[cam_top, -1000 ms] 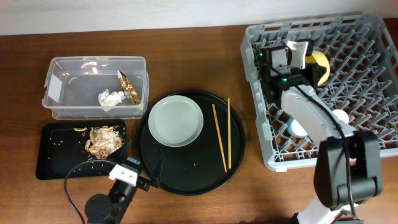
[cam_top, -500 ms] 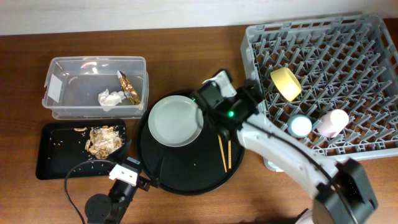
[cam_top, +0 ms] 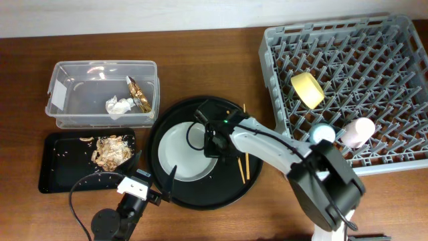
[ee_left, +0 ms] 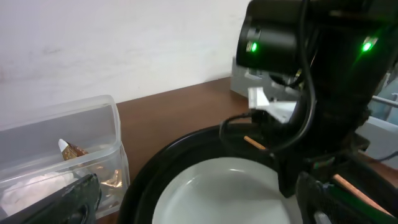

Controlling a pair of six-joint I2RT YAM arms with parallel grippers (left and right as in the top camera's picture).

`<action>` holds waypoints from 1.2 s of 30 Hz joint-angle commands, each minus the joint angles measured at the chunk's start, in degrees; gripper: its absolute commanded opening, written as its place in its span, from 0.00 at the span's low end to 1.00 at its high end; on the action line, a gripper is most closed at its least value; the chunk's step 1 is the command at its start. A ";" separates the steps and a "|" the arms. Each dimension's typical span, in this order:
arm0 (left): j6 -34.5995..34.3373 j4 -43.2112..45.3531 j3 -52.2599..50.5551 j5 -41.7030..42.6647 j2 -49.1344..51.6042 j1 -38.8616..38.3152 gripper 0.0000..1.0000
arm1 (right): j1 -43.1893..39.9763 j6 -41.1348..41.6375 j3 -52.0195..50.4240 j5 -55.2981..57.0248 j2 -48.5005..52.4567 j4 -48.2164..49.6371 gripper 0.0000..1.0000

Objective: Sort waste into correct bins and load items into the dishwasher rack
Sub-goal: 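Grasp the white plate with the right gripper and stand it in the rack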

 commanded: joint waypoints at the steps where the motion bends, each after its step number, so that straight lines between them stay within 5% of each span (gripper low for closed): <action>1: 0.72 -0.31 -0.15 0.61 -0.22 0.15 0.99 | -2.99 -7.48 0.35 12.44 -15.32 -2.08 0.04; 3: 0.72 -0.31 -0.15 0.61 -0.22 0.15 0.99 | -8.17 -14.14 0.35 29.27 -29.68 -2.51 0.04; 6: 0.72 -0.28 -0.15 0.61 -0.22 0.15 0.99 | -18.99 -31.52 0.35 56.72 -37.48 3.45 0.04; 10: 0.72 -0.31 -0.15 0.61 -0.22 0.15 0.99 | -35.98 -41.94 0.33 67.08 -26.16 16.20 0.04; 15: 0.72 -0.31 -0.15 0.61 -0.22 0.15 0.99 | -38.56 -61.61 0.33 75.65 -8.52 30.58 0.04; 17: 0.72 -0.31 -0.15 0.61 -0.22 0.15 0.99 | -35.30 -61.75 0.33 75.49 -6.56 30.25 0.04; 19: 0.72 -0.31 -0.15 0.61 -0.22 0.15 0.99 | -31.04 -61.70 0.35 79.84 -6.93 30.32 0.70; 20: 0.72 -0.31 -0.15 0.61 -0.22 0.15 0.99 | -25.83 -61.75 0.35 81.31 -9.22 30.27 0.76; 23: 0.72 -0.31 -0.15 0.61 -0.22 0.15 0.99 | -11.52 -62.82 0.35 81.88 -20.81 29.42 0.85; 26: 0.72 -0.31 -0.15 0.61 -0.22 0.15 0.99 | 9.79 -59.39 0.35 76.78 -35.54 18.78 0.91; 28: 0.72 -0.31 -0.15 0.61 -0.22 0.15 0.99 | 26.03 -46.97 0.35 56.89 -43.98 2.60 0.94; 30: 0.72 -0.31 -0.15 0.61 -0.22 0.15 0.99 | 32.06 -38.45 0.35 38.25 -48.68 -4.66 0.99; 32: 0.72 -0.31 -0.15 0.61 -0.22 0.15 0.99 | 33.53 -35.08 0.35 33.35 -54.10 -14.32 0.99; 36: 0.72 -0.31 -0.15 0.61 -0.22 0.15 0.99 | 33.31 -35.32 0.35 32.17 -56.81 -18.27 0.99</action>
